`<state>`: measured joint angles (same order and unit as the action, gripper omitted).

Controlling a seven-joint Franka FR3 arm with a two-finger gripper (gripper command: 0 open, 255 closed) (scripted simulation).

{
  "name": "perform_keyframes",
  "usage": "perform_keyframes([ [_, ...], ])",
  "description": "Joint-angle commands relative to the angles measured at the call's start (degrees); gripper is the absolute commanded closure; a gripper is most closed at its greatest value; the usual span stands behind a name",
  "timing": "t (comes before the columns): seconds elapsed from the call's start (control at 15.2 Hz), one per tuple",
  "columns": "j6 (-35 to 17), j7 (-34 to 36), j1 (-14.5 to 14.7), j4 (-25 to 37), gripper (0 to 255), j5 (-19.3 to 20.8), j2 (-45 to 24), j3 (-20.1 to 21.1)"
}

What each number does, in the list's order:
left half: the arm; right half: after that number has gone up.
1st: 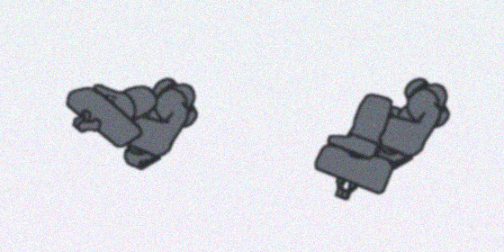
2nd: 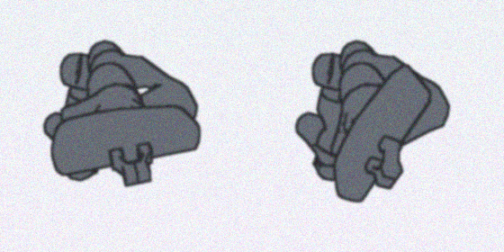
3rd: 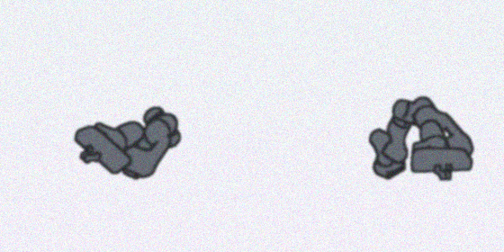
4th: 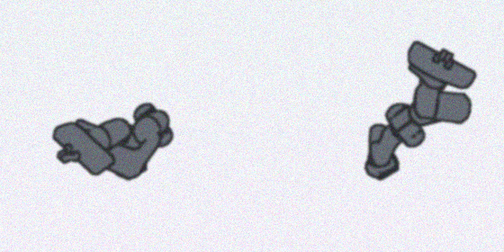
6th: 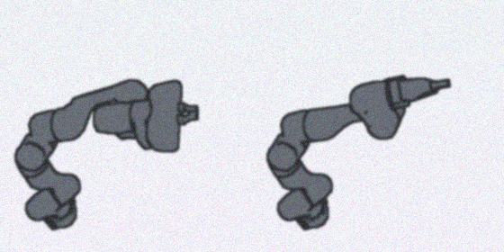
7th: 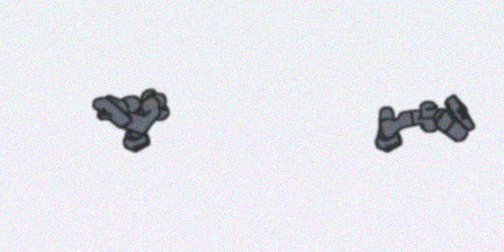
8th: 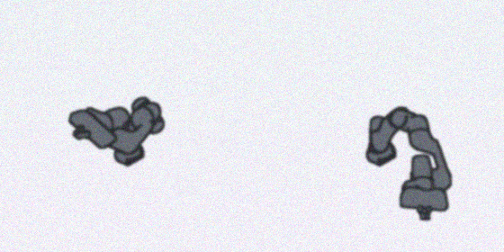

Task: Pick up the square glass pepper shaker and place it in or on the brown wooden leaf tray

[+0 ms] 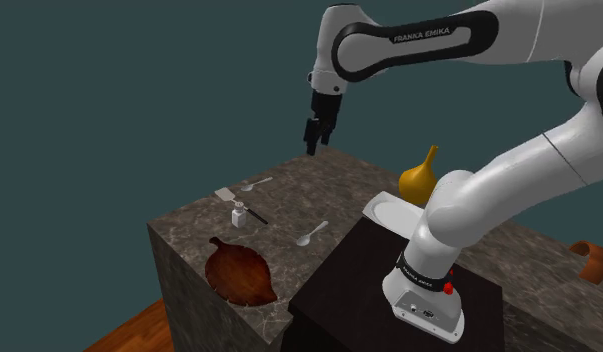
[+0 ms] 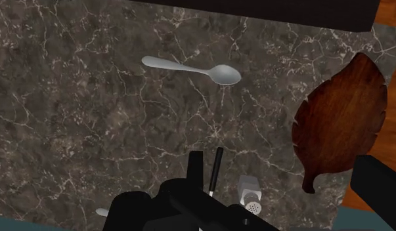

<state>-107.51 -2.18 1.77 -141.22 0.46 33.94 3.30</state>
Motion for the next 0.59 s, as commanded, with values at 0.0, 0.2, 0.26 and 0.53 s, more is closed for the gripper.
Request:
perform_keyframes([
  [0.0,-4.07,0.06,0.20,-0.64,0,-0.09,-2.89,0.32],
  [0.2,-10.26,0.17,0.38,-0.73,0,-0.04,-8.50,0.80],
  [0.26,-12.26,0.22,0.43,-0.58,0,0.02,-10.48,0.97],
  [0.53,-19.80,0.55,0.57,0.88,0,0.47,-18.83,1.64],
])
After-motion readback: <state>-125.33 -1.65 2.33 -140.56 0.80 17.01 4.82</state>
